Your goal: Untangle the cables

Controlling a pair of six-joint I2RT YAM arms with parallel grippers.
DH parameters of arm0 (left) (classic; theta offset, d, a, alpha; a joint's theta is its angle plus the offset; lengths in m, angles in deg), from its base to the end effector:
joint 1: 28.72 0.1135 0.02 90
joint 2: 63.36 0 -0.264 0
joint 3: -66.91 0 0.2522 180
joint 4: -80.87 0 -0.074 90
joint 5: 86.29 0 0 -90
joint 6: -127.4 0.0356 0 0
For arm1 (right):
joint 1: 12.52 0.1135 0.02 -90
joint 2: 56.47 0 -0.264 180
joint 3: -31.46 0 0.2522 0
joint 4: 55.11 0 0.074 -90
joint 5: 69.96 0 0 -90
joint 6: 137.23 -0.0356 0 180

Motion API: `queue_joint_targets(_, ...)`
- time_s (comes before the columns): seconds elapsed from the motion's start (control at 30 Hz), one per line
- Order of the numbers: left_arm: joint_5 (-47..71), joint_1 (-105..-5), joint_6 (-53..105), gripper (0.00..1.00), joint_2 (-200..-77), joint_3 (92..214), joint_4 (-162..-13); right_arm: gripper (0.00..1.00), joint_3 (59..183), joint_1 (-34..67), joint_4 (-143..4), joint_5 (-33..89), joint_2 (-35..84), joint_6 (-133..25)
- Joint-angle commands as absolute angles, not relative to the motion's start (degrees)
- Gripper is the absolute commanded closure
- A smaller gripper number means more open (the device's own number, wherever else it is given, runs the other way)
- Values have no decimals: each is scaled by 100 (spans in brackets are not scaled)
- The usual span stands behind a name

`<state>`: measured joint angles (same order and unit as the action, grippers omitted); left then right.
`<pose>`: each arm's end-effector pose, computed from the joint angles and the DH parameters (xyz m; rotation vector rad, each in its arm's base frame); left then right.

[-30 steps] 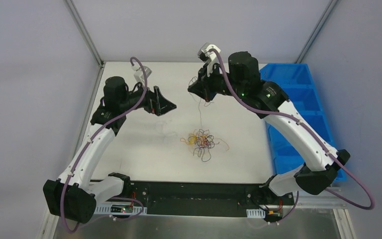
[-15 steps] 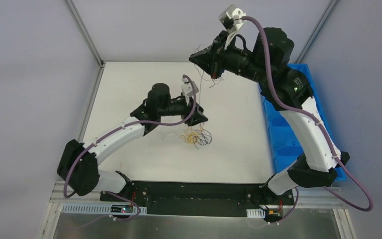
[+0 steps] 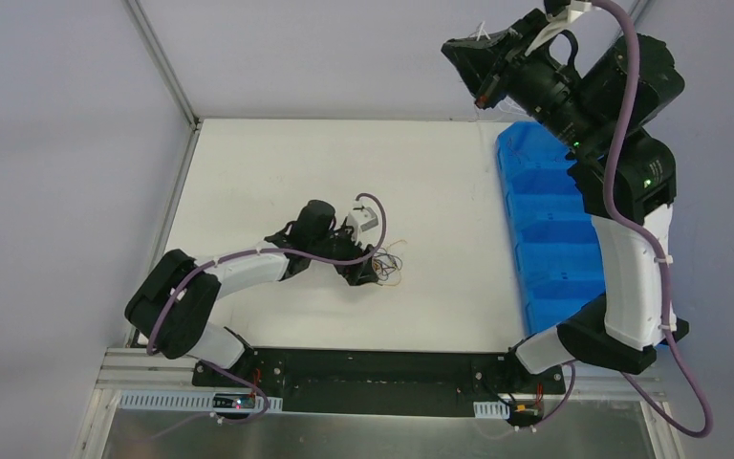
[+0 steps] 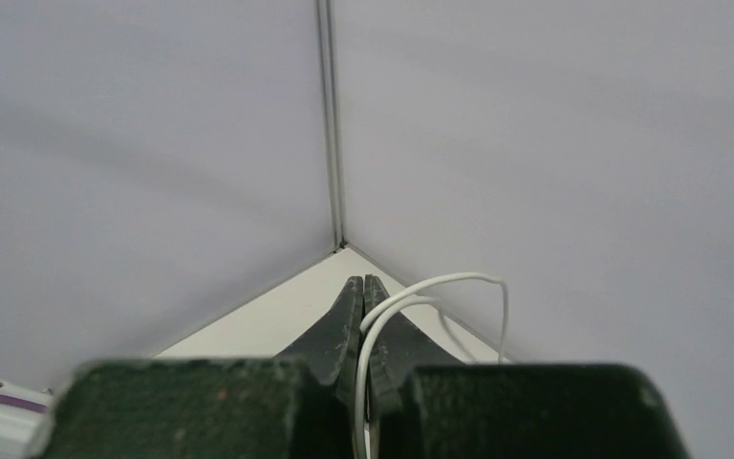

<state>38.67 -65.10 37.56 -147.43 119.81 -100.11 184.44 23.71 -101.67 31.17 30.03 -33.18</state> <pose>0.2276 -0.1930 0.1937 1.0294 1.8930 -1.0137 0.1629 0.1279 0.6454 -0.6777 1.0415 0.4553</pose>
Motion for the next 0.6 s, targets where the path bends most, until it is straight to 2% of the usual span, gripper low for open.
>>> queue_joint_targets(0.0,4029,-6523,3845,9,-14094,12236,-9902,100,17942,1966,-10161,3054,2673,-3160)
queue_joint_targets(0.03,4127,-6520,3768,2,-13890,12382,-9800,100,17651,1806,-10184,3094,2541,-3120)
queue_joint_targets(0.27,4391,-6519,3753,1,-13190,13871,-8321,100,16327,340,-10811,3839,2065,-3092)
queue_joint_targets(0.57,3522,-6511,4749,0,-12898,14365,-7363,100,16376,-1694,-12076,4623,2865,-2662)
